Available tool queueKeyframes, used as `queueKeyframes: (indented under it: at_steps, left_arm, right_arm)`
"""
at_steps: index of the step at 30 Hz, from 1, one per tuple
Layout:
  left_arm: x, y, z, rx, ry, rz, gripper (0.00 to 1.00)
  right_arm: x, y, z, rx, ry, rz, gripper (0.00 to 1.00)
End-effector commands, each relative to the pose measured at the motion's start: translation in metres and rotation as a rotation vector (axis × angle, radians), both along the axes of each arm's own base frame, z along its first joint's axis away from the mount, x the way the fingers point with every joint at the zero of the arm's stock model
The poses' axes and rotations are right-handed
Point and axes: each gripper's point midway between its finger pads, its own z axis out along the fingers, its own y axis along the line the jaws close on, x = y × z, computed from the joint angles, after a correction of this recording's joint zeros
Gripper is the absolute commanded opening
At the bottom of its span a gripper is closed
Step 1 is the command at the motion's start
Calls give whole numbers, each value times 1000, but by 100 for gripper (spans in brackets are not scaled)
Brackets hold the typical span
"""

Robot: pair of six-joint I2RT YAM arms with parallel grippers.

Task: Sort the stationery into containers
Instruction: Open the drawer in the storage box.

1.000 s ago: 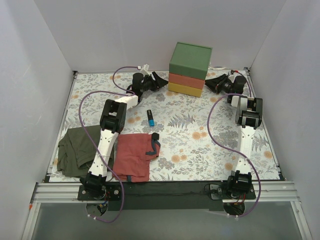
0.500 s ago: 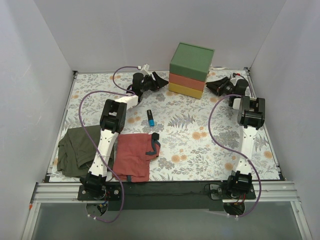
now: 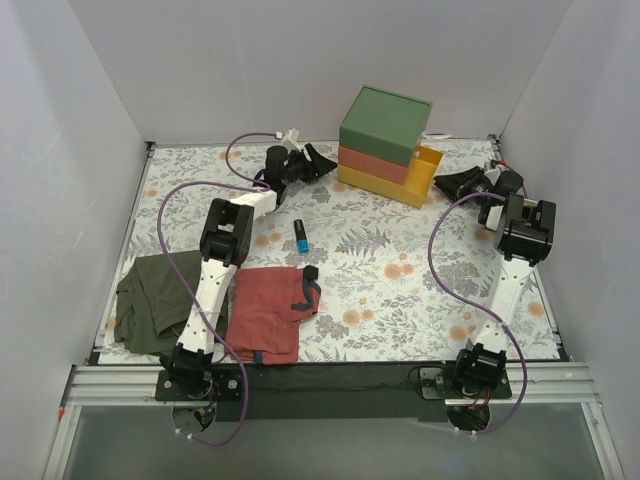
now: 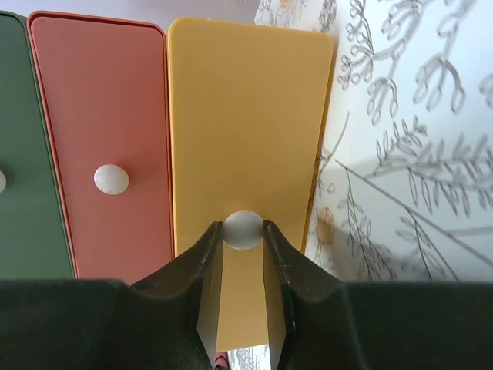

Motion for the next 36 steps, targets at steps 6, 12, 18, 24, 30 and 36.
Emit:
queueKeyframes:
  at_steps: [6, 12, 18, 24, 30, 36]
  left_arm:
    - [-29, -1, -63, 83, 210, -11, 55]
    - [-29, -1, -62, 87, 204, -3, 55]
    - [-30, -2, -64, 90, 202, -9, 55]
    - [-28, 10, -57, 113, 198, 27, 58]
    - [-29, 23, -38, 109, 176, 28, 60]
    - [-37, 35, -29, 91, 176, 20, 60]
  right_arm:
    - [-23, -19, 22, -39, -51, 1, 4]
    - [-41, -30, 26, -43, -49, 4, 5]
    - [-52, -33, 27, -36, -40, 9, 8]
    - [-69, -25, 36, -71, -147, 70, 98]
    - [-63, -28, 43, -166, -224, 31, 98]
    - [-48, -18, 50, -260, -292, 25, 98]
